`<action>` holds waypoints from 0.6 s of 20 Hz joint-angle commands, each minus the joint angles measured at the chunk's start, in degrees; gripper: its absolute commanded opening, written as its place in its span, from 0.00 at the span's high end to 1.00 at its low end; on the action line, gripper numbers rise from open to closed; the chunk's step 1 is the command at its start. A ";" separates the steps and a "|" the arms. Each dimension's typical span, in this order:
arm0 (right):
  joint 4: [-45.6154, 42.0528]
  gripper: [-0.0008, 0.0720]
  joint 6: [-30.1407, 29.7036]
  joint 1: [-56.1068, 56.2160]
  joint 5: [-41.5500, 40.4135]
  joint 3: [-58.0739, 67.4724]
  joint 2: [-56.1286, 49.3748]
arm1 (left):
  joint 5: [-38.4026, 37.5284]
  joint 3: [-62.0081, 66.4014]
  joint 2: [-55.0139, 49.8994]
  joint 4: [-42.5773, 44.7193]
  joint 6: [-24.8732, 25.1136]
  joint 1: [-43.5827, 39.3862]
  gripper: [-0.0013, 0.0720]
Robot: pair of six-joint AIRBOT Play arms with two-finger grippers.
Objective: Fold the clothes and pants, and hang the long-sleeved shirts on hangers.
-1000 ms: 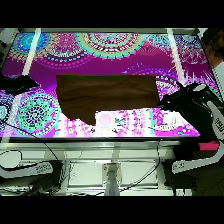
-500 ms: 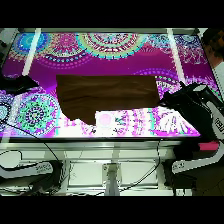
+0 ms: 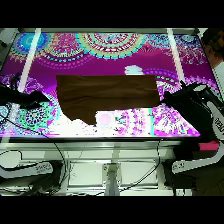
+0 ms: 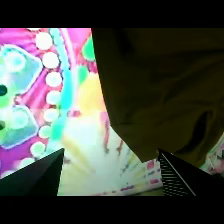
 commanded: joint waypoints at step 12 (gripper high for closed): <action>0.02 0.97 -0.50 -0.02 0.07 0.02 0.07 | 3.39 -17.22 -0.02 -7.19 15.34 -5.97 0.26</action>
